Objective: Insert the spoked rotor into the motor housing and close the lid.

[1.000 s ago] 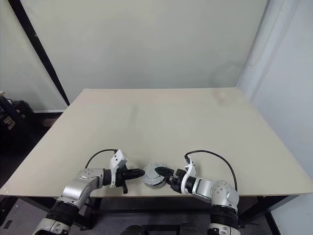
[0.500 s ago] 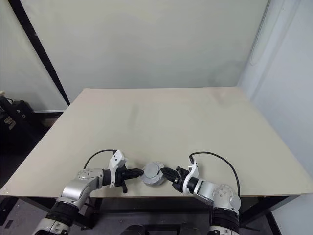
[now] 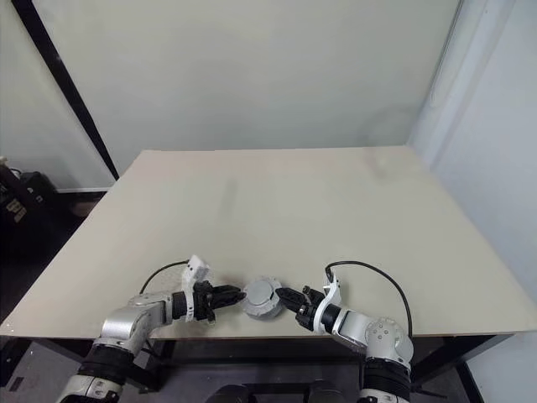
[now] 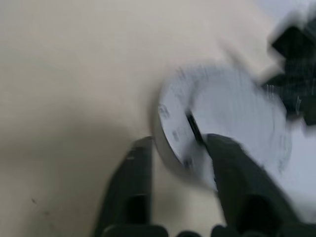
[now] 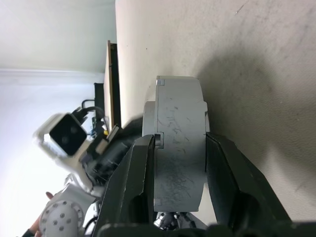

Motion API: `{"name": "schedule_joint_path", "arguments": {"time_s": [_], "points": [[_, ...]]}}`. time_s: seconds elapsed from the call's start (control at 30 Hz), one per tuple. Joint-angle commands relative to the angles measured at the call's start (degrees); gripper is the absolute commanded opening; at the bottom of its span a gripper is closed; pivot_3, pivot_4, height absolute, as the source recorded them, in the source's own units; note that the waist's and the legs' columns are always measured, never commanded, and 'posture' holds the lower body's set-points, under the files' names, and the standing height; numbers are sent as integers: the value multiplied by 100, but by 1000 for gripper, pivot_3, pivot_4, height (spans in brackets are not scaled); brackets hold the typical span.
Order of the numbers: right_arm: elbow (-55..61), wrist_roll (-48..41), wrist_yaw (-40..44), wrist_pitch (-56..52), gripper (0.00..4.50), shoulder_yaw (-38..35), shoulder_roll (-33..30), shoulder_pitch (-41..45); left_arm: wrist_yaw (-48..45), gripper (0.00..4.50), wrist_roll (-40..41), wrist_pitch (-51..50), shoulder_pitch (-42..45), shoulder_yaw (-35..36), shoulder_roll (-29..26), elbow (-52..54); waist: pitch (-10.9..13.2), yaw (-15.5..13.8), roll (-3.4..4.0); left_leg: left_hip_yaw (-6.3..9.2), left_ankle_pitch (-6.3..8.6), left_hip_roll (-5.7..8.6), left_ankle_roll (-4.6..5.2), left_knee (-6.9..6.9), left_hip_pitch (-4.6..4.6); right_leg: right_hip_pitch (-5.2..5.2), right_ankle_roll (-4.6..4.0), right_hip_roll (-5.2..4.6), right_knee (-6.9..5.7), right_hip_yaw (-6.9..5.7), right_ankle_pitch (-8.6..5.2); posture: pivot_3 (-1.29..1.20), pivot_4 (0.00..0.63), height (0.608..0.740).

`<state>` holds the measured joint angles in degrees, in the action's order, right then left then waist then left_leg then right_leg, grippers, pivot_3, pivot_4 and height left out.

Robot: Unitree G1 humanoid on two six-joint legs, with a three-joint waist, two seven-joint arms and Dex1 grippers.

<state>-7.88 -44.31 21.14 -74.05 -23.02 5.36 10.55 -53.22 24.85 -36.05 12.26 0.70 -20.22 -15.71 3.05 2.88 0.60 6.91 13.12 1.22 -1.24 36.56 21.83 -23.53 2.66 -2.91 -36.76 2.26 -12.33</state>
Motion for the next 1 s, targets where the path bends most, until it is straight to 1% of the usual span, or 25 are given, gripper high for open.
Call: {"name": "schedule_joint_path", "arguments": {"time_s": [0.03, 0.17, 0.2, 0.47, 0.73, 1.0], "points": [[282, -475, 43, 21, 1151, -102, 211, 54, 163, 3058, 592, -384, 247, 700, -48, 82, 11, 0, -1, 1, 0, -1, 0, -2, 3, -3, 0, 2, 0, -2, 0, 0, 0, 740], [330, -813, -6, 72, 1151, -291, 377, 35, 341, 4431, 986, -919, 196, 1014, -30, 288, 14, 1, 1, -1, 1, 1, 1, -15, 2, -4, 1, 2, 2, 1, 1, 0, 0, 740], [347, -934, -16, 86, 1151, -339, 431, 33, 409, 4500, 1071, -1021, 175, 1073, 4, 318, 14, 1, 0, -1, 1, 3, 1, -21, 2, -4, 1, 1, 5, 2, 1, 0, 0, 740], [623, -1549, -200, 95, 1151, -176, 592, 37, 870, 4500, 1737, -1846, 87, 1407, 423, 436, 17, 1, -1, 0, 0, 1, 1, -32, -3, -4, 0, 2, 6, 1, 0, 0, 0, 740], [769, -1811, -386, 77, 1151, 190, 655, 8, 1264, 4500, 2463, -2493, 239, 1771, 974, 230, 19, 1, -4, -2, 0, 2, 1, -30, -4, -3, 0, 2, 7, 1, 0, 0, 0, 740], [778, -1935, -501, 98, 1151, 436, 589, -118, 1289, 4500, 2544, -2885, 245, 1593, 1186, 67, 19, 1, -5, -2, 0, 3, 1, -30, -4, -2, 0, 2, 7, 2, 0, 0, 0, 740]]}}
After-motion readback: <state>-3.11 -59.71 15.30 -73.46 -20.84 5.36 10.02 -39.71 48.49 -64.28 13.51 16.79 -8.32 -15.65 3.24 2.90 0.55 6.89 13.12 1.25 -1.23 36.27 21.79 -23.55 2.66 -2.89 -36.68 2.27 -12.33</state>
